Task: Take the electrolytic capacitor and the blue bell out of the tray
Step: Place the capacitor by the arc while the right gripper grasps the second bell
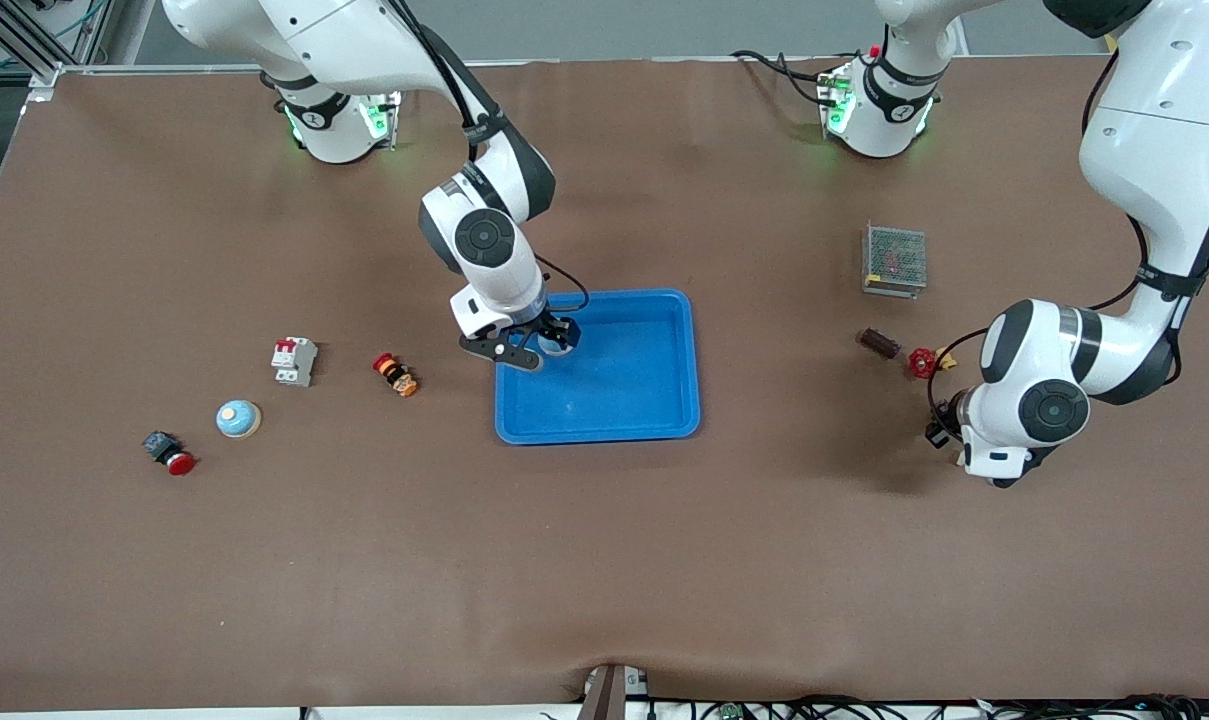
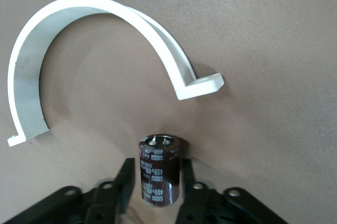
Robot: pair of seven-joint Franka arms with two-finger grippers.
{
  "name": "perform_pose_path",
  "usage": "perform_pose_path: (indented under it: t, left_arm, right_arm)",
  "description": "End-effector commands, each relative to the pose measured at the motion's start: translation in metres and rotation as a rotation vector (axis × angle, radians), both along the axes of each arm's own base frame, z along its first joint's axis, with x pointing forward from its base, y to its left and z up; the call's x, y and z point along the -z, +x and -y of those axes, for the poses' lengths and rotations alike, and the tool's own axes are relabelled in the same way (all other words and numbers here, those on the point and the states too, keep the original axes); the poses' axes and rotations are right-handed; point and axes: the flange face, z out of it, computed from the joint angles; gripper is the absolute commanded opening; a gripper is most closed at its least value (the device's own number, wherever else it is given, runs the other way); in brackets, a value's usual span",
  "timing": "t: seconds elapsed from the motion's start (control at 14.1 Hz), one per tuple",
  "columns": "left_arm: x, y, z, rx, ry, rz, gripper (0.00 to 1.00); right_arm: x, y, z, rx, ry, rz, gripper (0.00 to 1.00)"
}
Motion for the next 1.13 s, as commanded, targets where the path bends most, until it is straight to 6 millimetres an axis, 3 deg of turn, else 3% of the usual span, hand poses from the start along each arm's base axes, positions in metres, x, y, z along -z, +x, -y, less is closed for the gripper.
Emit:
perform_pose_path:
  t: [0.0,0.14,0.49,1.06]
  left_arm:
    - [-0.013,0.006,-0.001,-0.002,0.011,0.033,0.93]
    - [-0.028,0.013,0.001,0.002,0.014,0.055,1.00]
    - [-0.084,0.028,0.017,0.035,0.009,0.145,1.00]
    - [-0.173,0.040,0.032,0.222,0.014,0.208,1.00]
  right_arm:
    - [0.007,0.000,-0.010,0.009,0.000,0.002,1.00]
    - [0.010,-0.002,-0.013,0.005,-0.003,0.000,1.00]
    - [0.025,-0.002,-0.016,0.009,0.007,0.017,1.00]
    - [0.030,-0.013,-0.028,-0.018,0.001,0.012,1.00]
